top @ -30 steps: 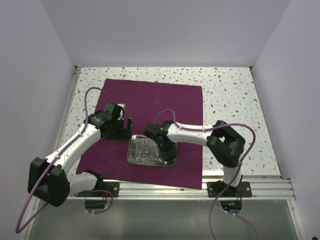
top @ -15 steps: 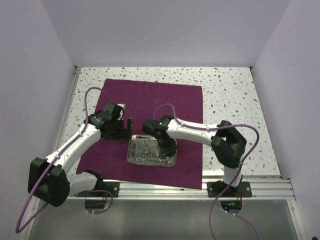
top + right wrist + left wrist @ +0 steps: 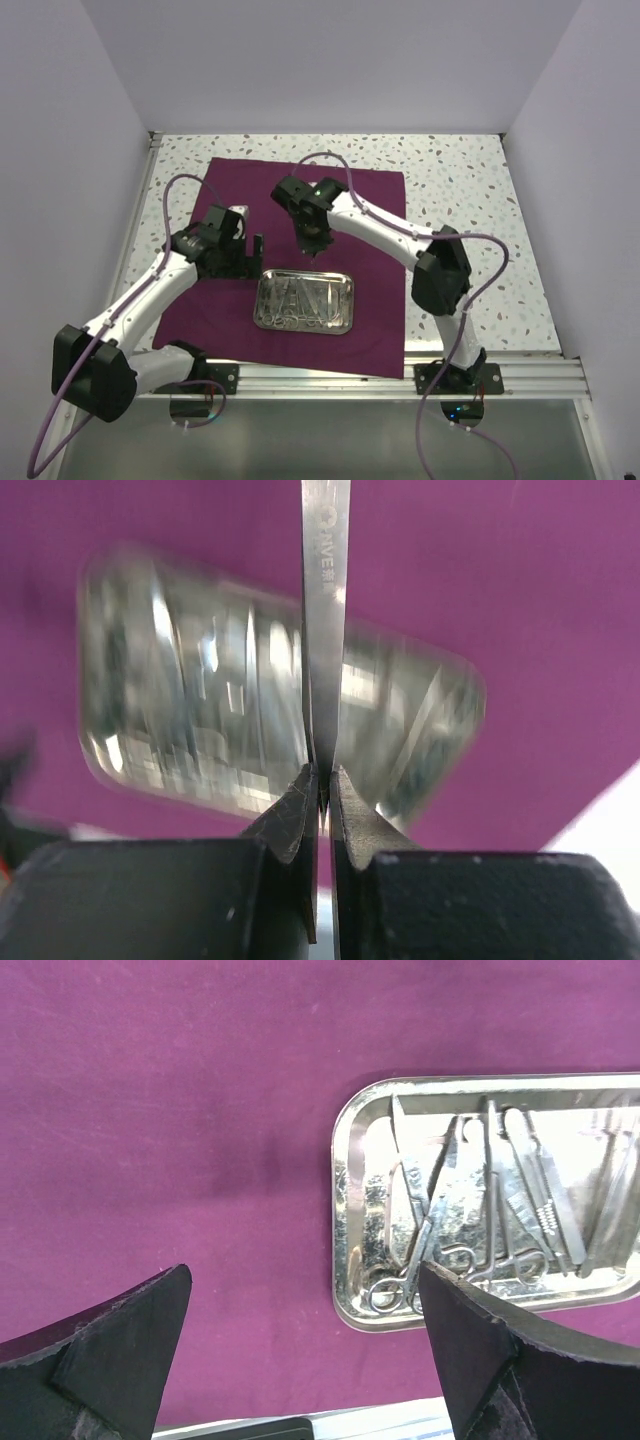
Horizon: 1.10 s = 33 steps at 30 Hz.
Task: Open and lay out the surgical kit
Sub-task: Place the medical item in the surgical kit, then pick up the medical item from the container.
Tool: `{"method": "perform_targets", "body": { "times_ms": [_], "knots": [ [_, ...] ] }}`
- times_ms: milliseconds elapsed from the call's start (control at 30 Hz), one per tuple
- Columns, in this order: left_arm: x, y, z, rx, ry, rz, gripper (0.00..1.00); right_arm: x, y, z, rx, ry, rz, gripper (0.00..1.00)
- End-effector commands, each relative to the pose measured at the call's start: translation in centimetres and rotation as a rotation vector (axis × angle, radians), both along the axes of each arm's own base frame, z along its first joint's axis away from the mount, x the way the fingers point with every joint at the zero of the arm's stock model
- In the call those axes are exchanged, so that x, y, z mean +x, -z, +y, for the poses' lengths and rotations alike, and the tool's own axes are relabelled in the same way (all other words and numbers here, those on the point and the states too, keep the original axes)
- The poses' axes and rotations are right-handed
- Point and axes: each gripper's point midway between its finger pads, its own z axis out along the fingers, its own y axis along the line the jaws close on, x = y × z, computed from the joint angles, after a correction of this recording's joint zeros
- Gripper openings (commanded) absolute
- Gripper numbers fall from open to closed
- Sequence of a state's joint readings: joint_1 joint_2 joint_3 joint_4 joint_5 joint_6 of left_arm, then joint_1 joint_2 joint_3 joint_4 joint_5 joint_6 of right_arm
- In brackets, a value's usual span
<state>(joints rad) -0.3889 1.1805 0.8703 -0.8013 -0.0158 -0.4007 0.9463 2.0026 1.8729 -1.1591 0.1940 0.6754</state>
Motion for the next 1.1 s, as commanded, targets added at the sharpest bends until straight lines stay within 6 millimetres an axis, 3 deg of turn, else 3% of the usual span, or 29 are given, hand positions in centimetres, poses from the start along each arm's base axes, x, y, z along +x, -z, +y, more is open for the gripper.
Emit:
{"method": "perform_targets", "body": {
  "times_ms": [0,200,233,300,433,500,533,567,600,733,867,900,967,1000,1033,1067],
  "knots": [
    [1.4,-2.6,-0.3,-0.035,0.000,-0.124,1.00,8.1,0.7,0.4,0.068,0.079,-0.077,0.00],
    [2.3,-5.2,-1.9,-0.117,0.031,-0.170,1.00,17.7,2.4,2.9,0.213,0.180,-0.146,0.00],
    [2.3,-5.3,-2.0,-0.120,0.031,-0.171,1.00,18.3,3.7,3.2,0.234,0.196,-0.121,0.00],
    [2.3,-5.6,-1.9,-0.118,0.028,-0.170,1.00,20.5,4.3,3.4,0.313,0.266,-0.131,0.00],
    [2.4,-5.9,-1.4,-0.091,0.014,-0.169,1.00,22.6,6.2,4.0,0.394,0.321,-0.108,0.00],
    [2.4,-5.9,-1.3,-0.083,0.012,-0.164,1.00,23.3,7.6,4.2,0.404,0.319,-0.098,0.28],
    [2.4,-5.9,-1.3,-0.083,0.012,-0.164,1.00,23.3,7.9,4.2,0.407,0.316,-0.086,0.42],
    [2.5,-5.9,-1.4,-0.083,0.012,-0.164,1.00,23.3,8.5,3.9,0.396,0.319,-0.075,0.66],
    [2.7,-6.0,-1.4,-0.084,0.012,-0.167,1.00,23.4,8.5,3.5,0.388,0.324,-0.073,0.72],
    [3.4,-6.2,-1.7,-0.086,0.012,-0.171,1.00,22.9,7.4,0.7,0.325,0.321,-0.094,0.78],
    [4.2,-6.0,-2.0,-0.082,0.017,-0.171,1.00,21.8,3.9,-2.6,0.264,0.306,-0.149,0.80],
    [4.6,-6.1,-2.2,-0.086,0.019,-0.183,1.00,21.0,2.0,-3.5,0.260,0.303,-0.167,0.80],
    [4.9,-6.0,-2.4,-0.091,0.027,-0.187,0.99,19.9,0.4,-4.4,0.244,0.282,-0.179,0.80],
    [5.2,-6.1,-2.6,-0.098,0.031,-0.196,0.99,18.6,0.8,-5.1,0.225,0.276,-0.152,0.80],
    [5.3,-6.1,-2.7,-0.099,0.034,-0.197,0.99,17.5,-1.5,-5.5,0.249,0.263,-0.170,0.80],
    [5.5,-6.0,-2.8,-0.100,0.038,-0.197,0.99,16.4,-1.8,-5.7,0.248,0.255,-0.164,0.80]
  ]
}}
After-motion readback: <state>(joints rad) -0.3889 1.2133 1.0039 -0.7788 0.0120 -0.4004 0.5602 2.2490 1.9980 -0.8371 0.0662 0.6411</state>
